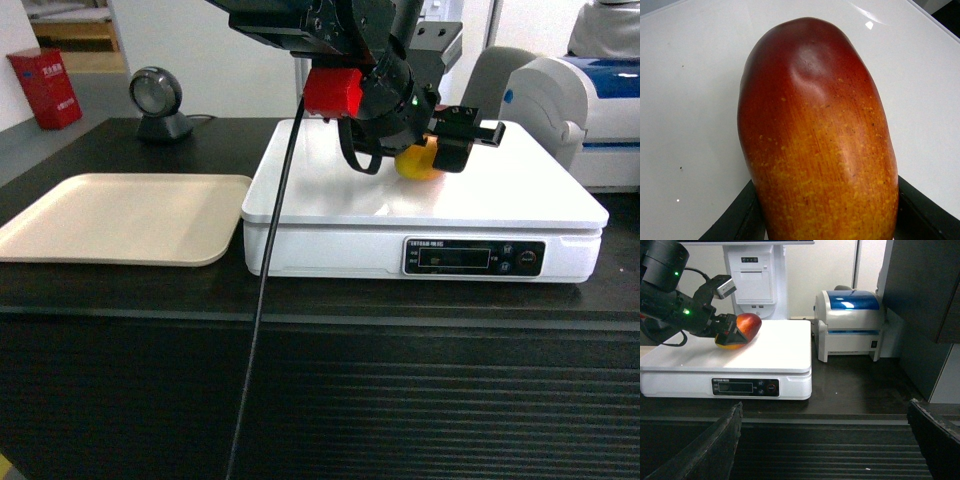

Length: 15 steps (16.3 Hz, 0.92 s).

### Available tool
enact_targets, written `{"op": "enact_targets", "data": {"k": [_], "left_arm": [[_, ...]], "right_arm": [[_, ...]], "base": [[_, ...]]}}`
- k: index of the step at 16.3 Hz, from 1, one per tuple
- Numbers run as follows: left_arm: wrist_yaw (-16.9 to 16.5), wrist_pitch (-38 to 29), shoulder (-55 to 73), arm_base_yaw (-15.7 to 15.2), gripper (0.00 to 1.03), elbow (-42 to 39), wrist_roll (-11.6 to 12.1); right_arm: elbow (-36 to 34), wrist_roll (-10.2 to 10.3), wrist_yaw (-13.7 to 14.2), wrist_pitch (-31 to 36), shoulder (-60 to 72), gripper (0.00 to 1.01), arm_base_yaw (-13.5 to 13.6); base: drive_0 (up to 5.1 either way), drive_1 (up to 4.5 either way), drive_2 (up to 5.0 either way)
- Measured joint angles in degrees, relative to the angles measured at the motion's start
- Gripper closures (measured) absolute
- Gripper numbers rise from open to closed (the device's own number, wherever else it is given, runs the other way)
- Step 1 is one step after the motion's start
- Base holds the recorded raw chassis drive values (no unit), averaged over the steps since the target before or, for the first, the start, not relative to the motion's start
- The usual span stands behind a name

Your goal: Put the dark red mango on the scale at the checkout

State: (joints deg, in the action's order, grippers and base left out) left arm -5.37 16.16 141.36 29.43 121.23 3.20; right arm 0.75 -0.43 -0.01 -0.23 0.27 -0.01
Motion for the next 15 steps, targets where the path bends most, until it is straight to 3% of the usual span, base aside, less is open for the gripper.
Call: {"op": "enact_targets", "data": {"k": [2,4,6,12,15], "left_arm": [[0.0,0.2,0.0,0.0,0.43,0.1,-0.1],[-0.2,-0.2,0.0,-0.1,0.18,0.1,-0.1],[-0.7,-0.3,0.0,-0.2,0.03,0.1,0.0],[-1.3,-3.6,-3.9,-0.4,0.05,-2.0,-0.3],[-1.7,-9.2,-11.6,-0.9,0.05,-8.4,-1.4]], "right_arm": [[0.0,0.0,0.0,0.0,0.0,0.03,0.0],[0.0,0.0,0.0,0.0,0.0,0.03,0.0],[0.0,0.0,0.0,0.0,0.0,0.03,0.0],[0.0,0.0,0.0,0.0,0.0,0.03,0.0],[0.0,0.0,0.0,0.0,0.0,0.03,0.0]], "base": [[0.0,0.0,0.0],[0.0,0.0,0.0],[0.0,0.0,0.0],[0.0,0.0,0.0],[0.0,0.0,0.0]]}}
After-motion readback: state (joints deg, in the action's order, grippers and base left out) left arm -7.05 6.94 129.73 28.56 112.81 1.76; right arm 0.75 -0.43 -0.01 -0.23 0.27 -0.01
